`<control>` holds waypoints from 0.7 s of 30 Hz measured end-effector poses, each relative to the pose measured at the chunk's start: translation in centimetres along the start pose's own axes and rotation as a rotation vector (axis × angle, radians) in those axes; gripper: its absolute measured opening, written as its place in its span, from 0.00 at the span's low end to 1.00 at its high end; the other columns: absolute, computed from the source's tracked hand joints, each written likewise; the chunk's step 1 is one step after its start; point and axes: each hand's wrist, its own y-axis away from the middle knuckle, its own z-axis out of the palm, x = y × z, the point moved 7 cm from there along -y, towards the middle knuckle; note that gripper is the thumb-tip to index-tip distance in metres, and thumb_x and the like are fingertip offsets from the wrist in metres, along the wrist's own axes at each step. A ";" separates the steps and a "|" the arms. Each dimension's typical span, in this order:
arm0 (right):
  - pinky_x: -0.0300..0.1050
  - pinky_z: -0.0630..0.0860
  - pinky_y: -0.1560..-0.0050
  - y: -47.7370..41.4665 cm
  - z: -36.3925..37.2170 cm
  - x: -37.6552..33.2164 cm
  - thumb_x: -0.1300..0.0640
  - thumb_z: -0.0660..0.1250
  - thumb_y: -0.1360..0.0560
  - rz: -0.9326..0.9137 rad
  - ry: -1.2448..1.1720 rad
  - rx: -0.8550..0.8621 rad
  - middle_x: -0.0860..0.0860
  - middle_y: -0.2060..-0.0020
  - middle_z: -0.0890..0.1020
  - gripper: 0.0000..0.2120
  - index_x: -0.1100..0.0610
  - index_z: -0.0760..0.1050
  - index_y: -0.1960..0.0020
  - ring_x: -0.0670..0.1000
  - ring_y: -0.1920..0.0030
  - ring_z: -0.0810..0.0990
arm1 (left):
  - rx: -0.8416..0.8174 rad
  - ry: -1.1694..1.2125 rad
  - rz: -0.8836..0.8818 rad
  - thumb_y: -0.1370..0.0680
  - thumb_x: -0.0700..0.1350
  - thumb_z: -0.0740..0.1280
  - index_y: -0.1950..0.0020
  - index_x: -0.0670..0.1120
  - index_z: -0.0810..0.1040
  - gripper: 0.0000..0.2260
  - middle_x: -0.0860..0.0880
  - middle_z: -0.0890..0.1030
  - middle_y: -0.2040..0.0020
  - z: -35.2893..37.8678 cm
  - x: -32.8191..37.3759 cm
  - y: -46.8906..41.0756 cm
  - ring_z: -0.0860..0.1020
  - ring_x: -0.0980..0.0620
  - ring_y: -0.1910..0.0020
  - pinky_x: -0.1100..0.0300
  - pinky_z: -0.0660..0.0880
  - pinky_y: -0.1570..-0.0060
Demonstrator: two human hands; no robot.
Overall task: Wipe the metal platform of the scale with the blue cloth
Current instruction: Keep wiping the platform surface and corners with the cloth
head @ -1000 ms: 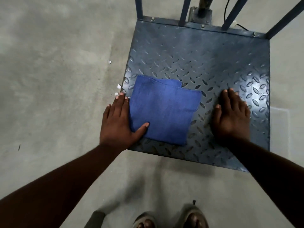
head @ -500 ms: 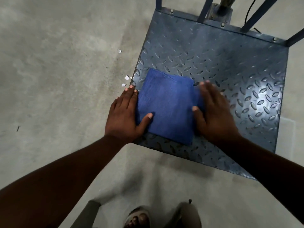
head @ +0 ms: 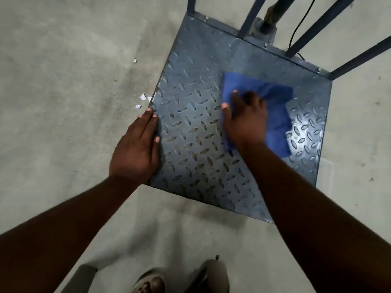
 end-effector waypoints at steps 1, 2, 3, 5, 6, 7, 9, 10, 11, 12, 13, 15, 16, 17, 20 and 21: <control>0.55 0.70 0.36 1.7 0.1 -3.6 0.41 0.55 0.17 -0.184 -0.015 -0.012 0.60 0.32 0.75 0.24 0.50 0.73 0.26 0.63 0.35 0.75 | -0.001 -0.001 -0.006 0.13 0.46 0.59 0.17 0.40 0.69 0.24 0.43 0.66 0.15 0.0 0.0 0.0 0.68 0.41 0.18 0.45 0.73 0.24; 0.53 0.72 0.41 4.1 0.5 -7.3 0.43 0.59 0.17 -0.425 -0.042 -0.050 0.59 0.36 0.78 0.22 0.51 0.76 0.29 0.62 0.40 0.78 | -0.005 0.000 -0.021 0.13 0.46 0.59 0.17 0.41 0.69 0.24 0.42 0.66 0.15 0.0 -0.3 0.0 0.69 0.41 0.19 0.45 0.73 0.25; 0.51 0.73 0.47 6.6 0.8 -10.1 0.44 0.63 0.18 -0.637 -0.053 -0.094 0.57 0.40 0.80 0.19 0.52 0.78 0.31 0.60 0.45 0.80 | -0.015 0.003 -0.043 0.13 0.46 0.59 0.17 0.41 0.70 0.24 0.41 0.66 0.15 0.0 -0.5 0.0 0.69 0.40 0.19 0.44 0.74 0.27; 0.49 0.76 0.53 7.3 1.0 -10.4 0.46 0.67 0.19 -0.792 -0.057 -0.122 0.55 0.43 0.81 0.16 0.52 0.79 0.34 0.57 0.50 0.83 | -0.045 0.009 -0.080 0.13 0.47 0.57 0.16 0.43 0.69 0.25 0.39 0.65 0.15 0.1 -0.7 0.0 0.69 0.38 0.19 0.42 0.76 0.29; 0.49 0.77 0.53 5.4 0.8 -8.3 0.47 0.66 0.18 -0.655 -0.077 -0.100 0.56 0.42 0.81 0.16 0.51 0.78 0.34 0.58 0.49 0.83 | -0.060 0.019 -0.090 0.13 0.48 0.56 0.16 0.44 0.68 0.25 0.40 0.64 0.15 0.1 -0.7 0.1 0.68 0.38 0.19 0.41 0.77 0.31; 0.50 0.76 0.51 3.0 0.7 -5.3 0.46 0.63 0.17 -0.434 -0.085 -0.082 0.57 0.40 0.80 0.16 0.51 0.77 0.33 0.60 0.46 0.82 | -0.070 0.033 -0.109 0.13 0.49 0.55 0.15 0.45 0.66 0.25 0.41 0.62 0.14 0.0 -0.7 0.2 0.68 0.39 0.19 0.40 0.78 0.33; 0.53 0.73 0.49 -0.1 -0.2 1.4 0.46 0.58 0.17 0.023 -0.110 0.025 0.60 0.39 0.78 0.19 0.54 0.74 0.33 0.64 0.44 0.80 | -0.082 0.069 -0.182 0.12 0.51 0.54 0.14 0.49 0.64 0.25 0.44 0.61 0.13 -0.2 -1.0 0.1 0.70 0.39 0.20 0.38 0.79 0.38; 0.53 0.72 0.51 -0.3 -0.5 3.4 0.47 0.58 0.18 0.180 -0.139 0.072 0.60 0.39 0.78 0.18 0.54 0.74 0.34 0.64 0.45 0.80 | -0.080 0.092 -0.245 0.12 0.52 0.54 0.13 0.50 0.63 0.26 0.45 0.62 0.14 -0.2 -1.4 0.0 0.71 0.40 0.22 0.37 0.79 0.38; 0.52 0.71 0.52 0.0 -0.8 3.4 0.49 0.58 0.17 0.250 -0.174 0.102 0.59 0.40 0.78 0.15 0.55 0.75 0.35 0.64 0.45 0.80 | -0.080 0.119 -0.318 0.12 0.54 0.53 0.13 0.49 0.63 0.26 0.43 0.66 0.16 -0.2 -2.0 -0.1 0.73 0.39 0.24 0.37 0.78 0.36; 0.49 0.70 0.54 0.5 -0.8 1.8 0.51 0.59 0.17 0.253 -0.201 0.104 0.57 0.42 0.79 0.13 0.54 0.76 0.38 0.63 0.46 0.79 | -0.086 0.153 -0.389 0.12 0.56 0.53 0.14 0.47 0.65 0.27 0.41 0.70 0.19 0.1 -2.6 -0.1 0.74 0.37 0.25 0.39 0.76 0.33; 0.47 0.69 0.55 1.1 -0.3 -0.7 0.53 0.58 0.17 0.208 -0.225 0.075 0.55 0.45 0.80 0.11 0.54 0.76 0.40 0.61 0.47 0.80 | -0.098 0.182 -0.450 0.11 0.56 0.53 0.17 0.45 0.69 0.26 0.38 0.76 0.24 0.3 -3.1 -0.2 0.75 0.35 0.27 0.42 0.75 0.33; 0.48 0.70 0.56 3.3 1.3 -6.8 0.55 0.58 0.17 0.056 -0.246 -0.014 0.53 0.47 0.80 0.09 0.53 0.76 0.42 0.59 0.49 0.79 | -0.145 0.215 -0.552 0.10 0.57 0.54 0.31 0.41 0.81 0.24 0.33 0.83 0.36 0.8 -3.9 -0.3 0.79 0.30 0.35 0.46 0.74 0.42; 0.50 0.71 0.57 4.7 1.9 -9.9 0.55 0.59 0.17 -0.048 -0.231 -0.051 0.52 0.47 0.79 0.08 0.53 0.76 0.42 0.58 0.51 0.79 | -0.174 0.225 -0.595 0.10 0.57 0.54 0.38 0.40 0.83 0.25 0.32 0.84 0.39 1.0 -4.0 -0.3 0.80 0.29 0.38 0.46 0.72 0.45; 0.51 0.71 0.58 6.3 2.2 -12.7 0.55 0.62 0.18 -0.171 -0.209 -0.056 0.52 0.49 0.80 0.06 0.52 0.77 0.44 0.56 0.52 0.80 | -0.195 0.245 -0.640 0.09 0.57 0.53 0.40 0.40 0.83 0.26 0.31 0.84 0.39 0.9 -4.1 -0.2 0.79 0.28 0.38 0.46 0.71 0.46; 0.50 0.70 0.56 11.1 2.4 -16.1 0.51 0.70 0.22 -0.515 -0.184 0.013 0.52 0.53 0.81 0.05 0.52 0.80 0.49 0.55 0.55 0.78 | -0.239 0.343 -0.744 0.10 0.59 0.52 0.40 0.39 0.84 0.28 0.31 0.83 0.37 0.8 -4.1 -0.2 0.79 0.30 0.35 0.48 0.70 0.43; 0.53 0.70 0.55 12.3 2.7 -15.3 0.49 0.68 0.20 -0.602 -0.166 -0.009 0.53 0.52 0.80 0.08 0.52 0.80 0.46 0.57 0.53 0.77 | -0.241 0.372 -0.761 0.10 0.60 0.52 0.41 0.39 0.84 0.29 0.31 0.83 0.37 0.8 -4.2 -0.2 0.79 0.31 0.35 0.48 0.71 0.41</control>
